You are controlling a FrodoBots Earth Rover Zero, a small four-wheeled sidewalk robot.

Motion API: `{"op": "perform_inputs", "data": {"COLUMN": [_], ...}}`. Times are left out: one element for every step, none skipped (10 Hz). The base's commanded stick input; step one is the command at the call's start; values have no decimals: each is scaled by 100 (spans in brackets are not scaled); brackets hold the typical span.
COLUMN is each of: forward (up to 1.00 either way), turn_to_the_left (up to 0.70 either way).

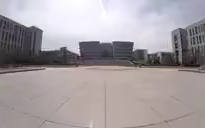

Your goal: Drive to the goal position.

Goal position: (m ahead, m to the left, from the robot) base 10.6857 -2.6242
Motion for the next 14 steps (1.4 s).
{"op": "perform_inputs", "data": {"forward": [100,100,100,100,100,100,100,100,100,100,100,100,100,100], "turn_to_the_left": [0,0,0,0,0,0,0,0,0,0,0,0,0,0]}}
